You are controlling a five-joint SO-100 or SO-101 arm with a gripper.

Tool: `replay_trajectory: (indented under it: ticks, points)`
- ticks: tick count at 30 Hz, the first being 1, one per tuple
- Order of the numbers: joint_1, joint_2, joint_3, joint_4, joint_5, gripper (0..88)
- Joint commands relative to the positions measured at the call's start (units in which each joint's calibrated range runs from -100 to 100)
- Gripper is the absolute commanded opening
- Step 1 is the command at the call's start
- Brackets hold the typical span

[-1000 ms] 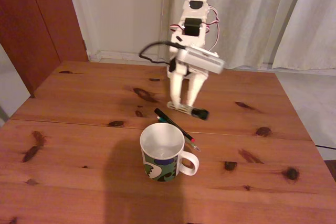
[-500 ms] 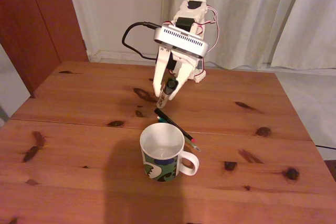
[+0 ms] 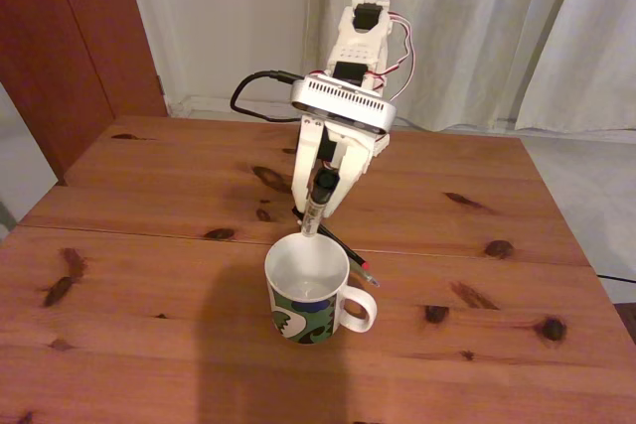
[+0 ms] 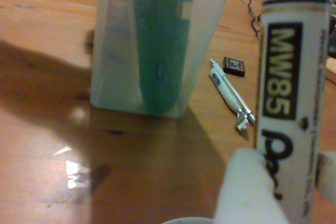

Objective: Clean up the desk and place the pens and markers into the cup

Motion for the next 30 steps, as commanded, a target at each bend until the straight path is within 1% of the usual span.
replay_trajectory:
  ticks: [1,23,30]
  points:
    - [-0.5,0.2,-4.0,-1.9,-0.2,0.8]
    - [-1.2,3.6,-3.0,-1.3,-0.2,0.8]
    - [-1.1,3.6,-3.8,-1.8,-3.6,0.8]
